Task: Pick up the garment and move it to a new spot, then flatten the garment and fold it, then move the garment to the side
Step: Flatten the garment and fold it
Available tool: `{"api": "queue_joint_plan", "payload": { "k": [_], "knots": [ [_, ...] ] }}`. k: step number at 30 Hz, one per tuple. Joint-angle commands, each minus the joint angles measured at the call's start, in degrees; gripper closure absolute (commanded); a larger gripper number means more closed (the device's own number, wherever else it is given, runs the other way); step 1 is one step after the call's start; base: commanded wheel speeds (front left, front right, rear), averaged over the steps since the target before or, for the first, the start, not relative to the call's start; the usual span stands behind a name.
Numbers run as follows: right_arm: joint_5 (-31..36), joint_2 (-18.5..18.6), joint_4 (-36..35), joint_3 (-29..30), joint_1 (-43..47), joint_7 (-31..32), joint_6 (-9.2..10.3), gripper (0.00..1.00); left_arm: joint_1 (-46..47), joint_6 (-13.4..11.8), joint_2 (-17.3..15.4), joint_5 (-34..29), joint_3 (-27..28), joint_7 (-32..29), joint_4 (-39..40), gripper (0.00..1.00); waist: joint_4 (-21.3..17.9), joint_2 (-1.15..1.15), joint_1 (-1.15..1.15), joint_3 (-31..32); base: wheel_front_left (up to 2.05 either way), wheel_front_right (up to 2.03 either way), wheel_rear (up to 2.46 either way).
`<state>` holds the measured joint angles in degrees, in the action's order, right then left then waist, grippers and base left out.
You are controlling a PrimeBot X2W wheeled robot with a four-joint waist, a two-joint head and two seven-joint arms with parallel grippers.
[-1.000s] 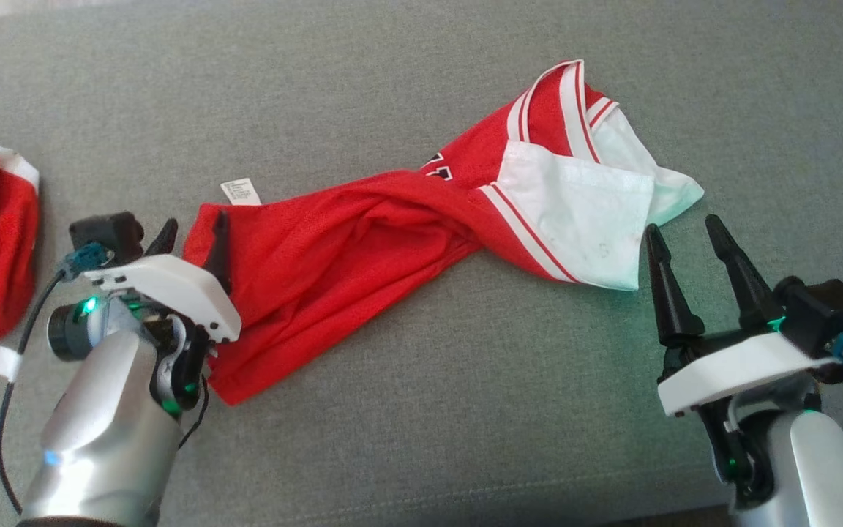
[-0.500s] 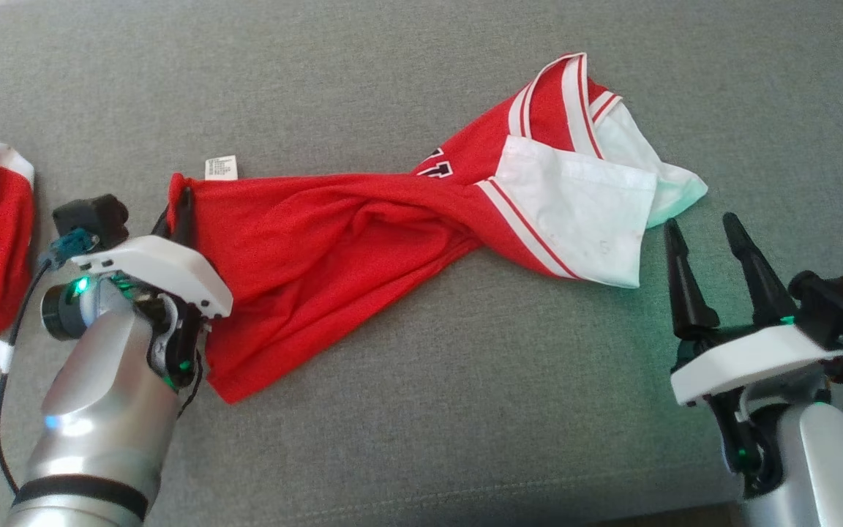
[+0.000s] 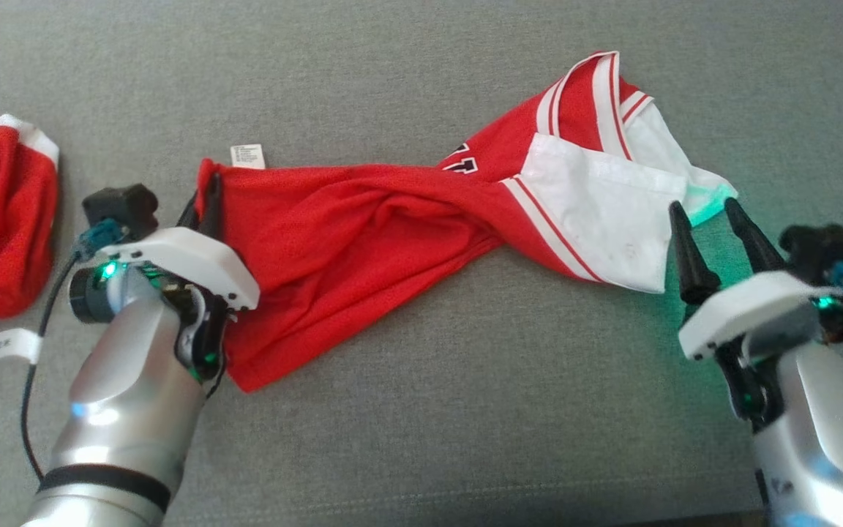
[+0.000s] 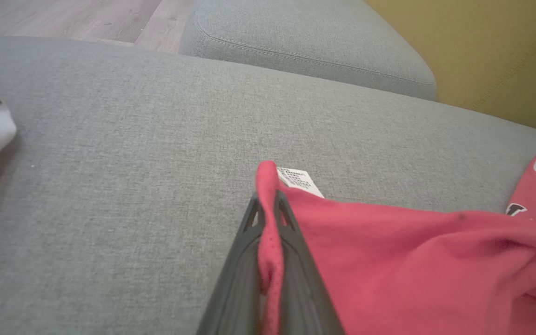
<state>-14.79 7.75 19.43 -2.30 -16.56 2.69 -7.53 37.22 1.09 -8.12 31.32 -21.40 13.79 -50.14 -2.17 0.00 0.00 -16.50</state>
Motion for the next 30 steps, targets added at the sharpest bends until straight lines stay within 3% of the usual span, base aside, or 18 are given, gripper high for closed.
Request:
{"api": "queue_joint_plan", "payload": {
  "k": [1,11,12,14,19,23,30],
  "knots": [
    [-1.10,1.09,1.32,-2.84,-3.05,-0.56,0.04,0.00,2.46,0.15,-0.85,-0.89,1.31,0.81,1.36,1.00,0.53,0.00,0.00,-0.19,0.00,0.00,0.00],
    [-4.97,2.55,15.90,-8.81,-11.61,-2.54,0.04,0.02,3.50,0.75,0.55,-1.45,0.24,1.05,0.54,1.00,1.83,0.00,0.00,-1.05,0.00,0.00,0.00],
    [-5.44,2.55,16.66,-9.44,-12.24,-2.95,0.04,0.51,3.56,0.77,0.61,-1.47,0.23,1.07,0.49,1.00,1.90,0.00,0.00,-1.08,0.00,0.00,0.00],
    [-6.25,2.78,17.72,-10.67,-13.23,-4.00,0.04,1.00,3.56,0.77,0.66,-1.50,0.28,1.10,0.47,1.00,1.95,0.00,0.00,-1.05,0.00,0.00,0.00],
    [-7.19,3.66,18.43,-12.30,-14.25,-6.50,0.04,1.00,3.12,0.50,0.24,-1.67,1.03,1.17,1.51,1.00,1.87,0.00,0.00,-0.61,0.00,0.00,0.00],
    [-7.01,5.11,16.95,-12.35,-14.98,-9.39,0.04,1.00,1.93,-0.37,-1.05,-3.03,3.07,1.19,6.79,1.00,1.50,0.00,0.00,0.31,0.00,0.00,0.00],
    [-7.24,9.39,5.59,-10.28,-16.37,-12.65,0.04,1.00,-0.90,-1.40,-4.01,-7.12,5.98,1.19,20.94,1.00,0.98,0.00,0.00,3.27,0.00,0.00,0.00]
  ]
}}
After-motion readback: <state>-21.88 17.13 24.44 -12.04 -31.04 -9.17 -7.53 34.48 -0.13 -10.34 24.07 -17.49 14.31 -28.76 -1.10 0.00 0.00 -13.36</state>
